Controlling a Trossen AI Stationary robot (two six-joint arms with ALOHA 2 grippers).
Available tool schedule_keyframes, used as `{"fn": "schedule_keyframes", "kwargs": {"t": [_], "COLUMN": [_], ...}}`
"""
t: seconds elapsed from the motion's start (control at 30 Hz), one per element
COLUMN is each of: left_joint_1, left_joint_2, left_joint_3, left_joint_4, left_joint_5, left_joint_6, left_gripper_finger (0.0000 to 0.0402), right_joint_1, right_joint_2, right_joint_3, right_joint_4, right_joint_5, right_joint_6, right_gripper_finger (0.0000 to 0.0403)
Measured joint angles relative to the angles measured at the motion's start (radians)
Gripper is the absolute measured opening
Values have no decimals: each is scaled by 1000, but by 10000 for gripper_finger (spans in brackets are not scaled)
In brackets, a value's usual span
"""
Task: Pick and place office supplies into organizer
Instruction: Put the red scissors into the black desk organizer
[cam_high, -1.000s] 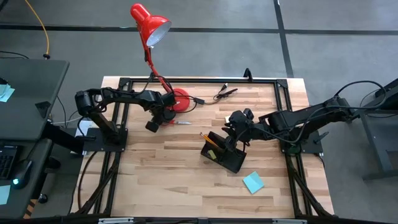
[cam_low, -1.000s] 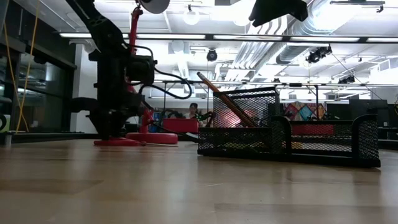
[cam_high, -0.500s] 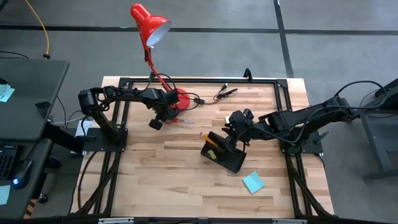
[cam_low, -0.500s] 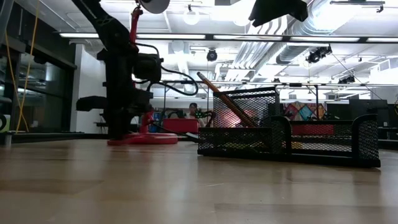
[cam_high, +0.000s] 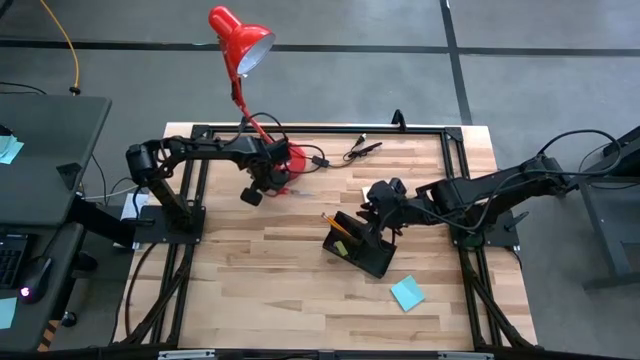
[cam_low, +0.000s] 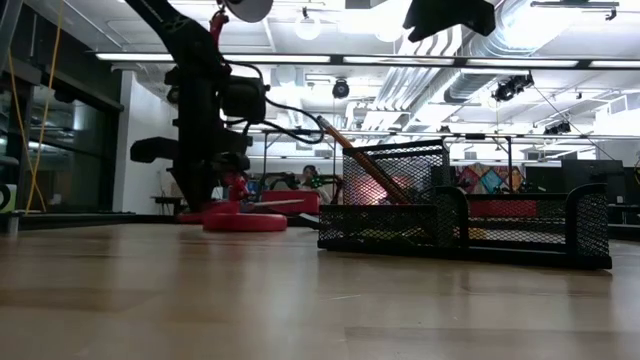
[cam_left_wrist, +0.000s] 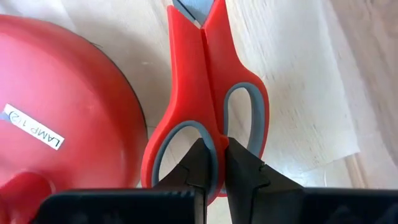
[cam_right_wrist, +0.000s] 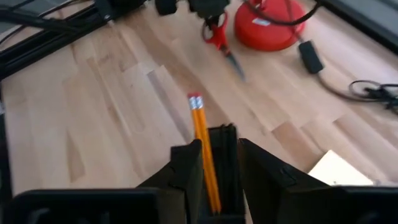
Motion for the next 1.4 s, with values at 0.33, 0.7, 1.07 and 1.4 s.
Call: {"fn": "schedule_keyframes", "kwargs": {"t": [0.33,0.7,1.07,1.4], "left_joint_1": [0,-11,-99,-272], "left_joint_2": [-3,-4,-239,-429], "left_joint_3": [92,136,137,136], "left_joint_4": [-130,-276,-123,-178], "left_joint_5": [82,211,246,-54], "left_joint_6": [12,11,-147,-200], "left_gripper_finger": [15,15,15,15], "right_joint_1": [-16,-79,-93,-187], "right_joint_2": [0,0,0,-4], "right_joint_3": [0,0,0,0], "right_joint_4": [23,32,54,157], "right_joint_5": [-16,-66,-96,-325], "right_joint_6": [-27,-54,-78,-111], "right_gripper_finger": [102,105,106,106]}}
